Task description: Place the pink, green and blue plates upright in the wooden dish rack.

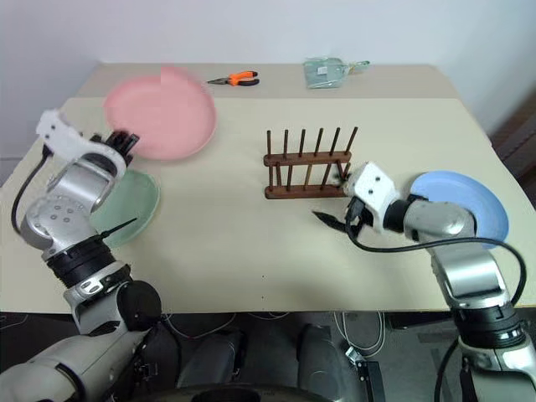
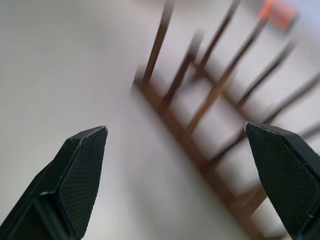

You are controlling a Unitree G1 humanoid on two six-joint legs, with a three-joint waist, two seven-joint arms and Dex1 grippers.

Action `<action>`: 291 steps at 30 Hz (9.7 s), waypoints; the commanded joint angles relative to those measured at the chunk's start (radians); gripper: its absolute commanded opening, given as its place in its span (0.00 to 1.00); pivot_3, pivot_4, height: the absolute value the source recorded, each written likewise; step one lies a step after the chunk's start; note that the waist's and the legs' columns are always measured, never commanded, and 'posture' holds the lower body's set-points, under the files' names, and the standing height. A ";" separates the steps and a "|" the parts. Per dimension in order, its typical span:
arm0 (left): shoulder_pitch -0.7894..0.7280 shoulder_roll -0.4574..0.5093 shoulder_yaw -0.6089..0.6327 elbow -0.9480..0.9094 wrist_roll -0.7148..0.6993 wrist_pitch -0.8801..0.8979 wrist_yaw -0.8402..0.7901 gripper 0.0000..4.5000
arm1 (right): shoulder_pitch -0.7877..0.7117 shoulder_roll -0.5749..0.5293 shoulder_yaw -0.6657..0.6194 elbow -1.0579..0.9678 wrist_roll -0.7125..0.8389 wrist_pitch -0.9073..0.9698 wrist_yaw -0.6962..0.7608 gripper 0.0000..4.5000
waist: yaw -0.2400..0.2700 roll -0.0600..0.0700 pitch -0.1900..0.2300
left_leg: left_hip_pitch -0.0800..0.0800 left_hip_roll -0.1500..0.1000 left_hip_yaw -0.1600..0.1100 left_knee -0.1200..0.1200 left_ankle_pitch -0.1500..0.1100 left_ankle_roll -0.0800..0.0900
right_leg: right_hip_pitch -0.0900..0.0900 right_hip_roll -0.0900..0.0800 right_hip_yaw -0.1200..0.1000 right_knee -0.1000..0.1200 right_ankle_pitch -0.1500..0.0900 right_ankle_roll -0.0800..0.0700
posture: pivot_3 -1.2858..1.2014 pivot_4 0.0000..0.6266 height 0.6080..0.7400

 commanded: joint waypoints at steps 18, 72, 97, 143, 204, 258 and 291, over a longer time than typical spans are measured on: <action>-0.096 -0.140 -0.245 -0.106 -0.161 0.057 -0.011 0.00 | -0.220 0.011 0.269 0.168 -0.575 -0.442 -0.160 0.01 | 0.000 -0.001 0.000 | 0.000 0.000 0.001 -0.001 0.001 -0.001 | 0.000 0.000 0.001 -0.001 0.000 0.000 | 0.52 0.24 1.00; 0.323 0.348 -0.349 0.056 0.344 -0.281 -0.189 1.00 | -0.297 -0.085 -0.189 0.130 0.323 0.038 -0.080 0.99 | -0.021 0.008 0.003 | 0.000 0.002 0.002 -0.003 -0.001 0.003 | -0.002 0.001 0.002 -0.002 0.001 -0.002 | 0.52 0.24 1.00; 0.515 0.176 0.185 -0.126 0.164 0.177 -0.058 0.37 | -0.091 0.095 0.308 -0.072 0.050 -0.035 0.067 1.00 | -0.018 0.002 0.002 | 0.000 0.001 -0.001 -0.002 -0.001 0.001 | -0.002 0.000 0.000 0.000 0.001 -0.001 | 0.52 0.24 1.00; 0.166 0.083 -0.230 -0.340 -0.013 0.007 -0.083 0.02 | -0.282 0.192 0.381 0.099 -0.334 -0.370 -0.043 1.00 | -0.018 -0.001 0.002 | 0.000 0.001 0.000 -0.003 0.000 0.000 | -0.002 0.000 0.000 -0.002 0.001 -0.002 | 0.52 0.24 1.00; 0.539 0.322 -0.670 -0.391 0.096 -0.298 -0.608 0.66 | -0.250 0.437 -0.363 0.073 0.902 0.595 -0.902 0.00 | -0.016 0.008 0.005 | -0.001 0.002 -0.001 -0.005 0.000 0.000 | -0.003 0.002 0.002 -0.003 -0.001 -0.007 | 0.52 0.24 1.00; 0.479 0.299 -0.734 -0.270 0.199 -0.389 -0.738 0.68 | -0.115 -0.004 -0.310 0.174 0.025 -0.058 -0.484 0.01 | -0.024 0.017 0.009 | 0.000 0.002 0.006 -0.001 -0.002 0.004 | 0.000 -0.001 0.004 -0.004 -0.004 -0.002 | 0.52 0.24 1.00; 0.651 0.377 -0.509 -0.134 0.236 -0.586 -0.766 0.68 | -0.393 0.559 -0.146 0.102 1.200 0.286 -1.123 0.01 | -0.024 0.013 0.007 | -0.001 0.002 0.000 -0.005 -0.002 0.004 | -0.004 0.001 0.001 -0.003 -0.001 -0.006 | 0.52 0.24 1.00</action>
